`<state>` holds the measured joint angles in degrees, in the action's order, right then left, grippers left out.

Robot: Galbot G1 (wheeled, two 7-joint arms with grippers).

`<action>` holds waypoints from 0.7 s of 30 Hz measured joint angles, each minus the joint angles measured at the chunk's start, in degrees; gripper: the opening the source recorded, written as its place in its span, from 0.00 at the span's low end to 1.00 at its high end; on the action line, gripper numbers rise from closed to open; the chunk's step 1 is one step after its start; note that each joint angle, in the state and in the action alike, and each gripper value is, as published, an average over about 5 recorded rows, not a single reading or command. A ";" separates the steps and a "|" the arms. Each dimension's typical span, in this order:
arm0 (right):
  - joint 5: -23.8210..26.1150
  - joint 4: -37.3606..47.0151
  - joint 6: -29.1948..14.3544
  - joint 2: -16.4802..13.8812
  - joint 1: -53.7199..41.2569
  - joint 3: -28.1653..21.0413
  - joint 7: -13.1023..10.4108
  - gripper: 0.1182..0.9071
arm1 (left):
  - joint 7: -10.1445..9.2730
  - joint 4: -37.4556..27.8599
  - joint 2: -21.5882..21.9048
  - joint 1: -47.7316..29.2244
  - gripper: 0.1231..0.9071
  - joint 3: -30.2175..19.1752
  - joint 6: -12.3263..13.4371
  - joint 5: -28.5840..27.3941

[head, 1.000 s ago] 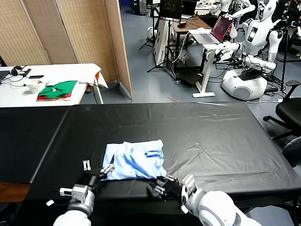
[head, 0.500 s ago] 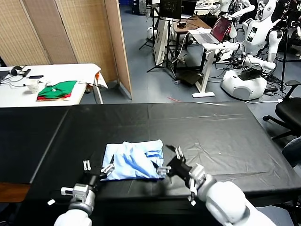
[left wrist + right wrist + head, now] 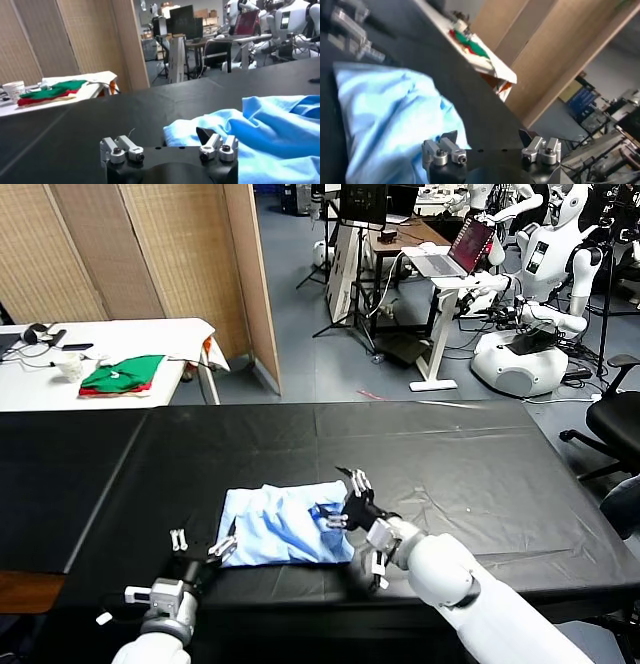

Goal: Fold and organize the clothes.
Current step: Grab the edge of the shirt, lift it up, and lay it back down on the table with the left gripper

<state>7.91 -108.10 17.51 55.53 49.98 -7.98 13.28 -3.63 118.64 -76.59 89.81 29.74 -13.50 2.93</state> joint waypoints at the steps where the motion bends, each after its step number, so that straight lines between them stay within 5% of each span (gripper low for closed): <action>1: 0.23 0.13 -0.07 0.00 -0.16 -0.42 0.09 1.00 | 0.00 -0.02 0.00 0.01 1.00 0.04 0.02 -0.01; 21: 0.74 3.07 -0.17 1.27 -1.05 -1.96 -0.75 1.00 | -0.03 -0.34 -0.65 0.13 1.00 0.45 0.96 -0.03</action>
<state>8.65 -105.03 17.34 56.79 48.93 -9.93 12.53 -3.66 118.30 -77.25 89.94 30.20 -12.54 2.90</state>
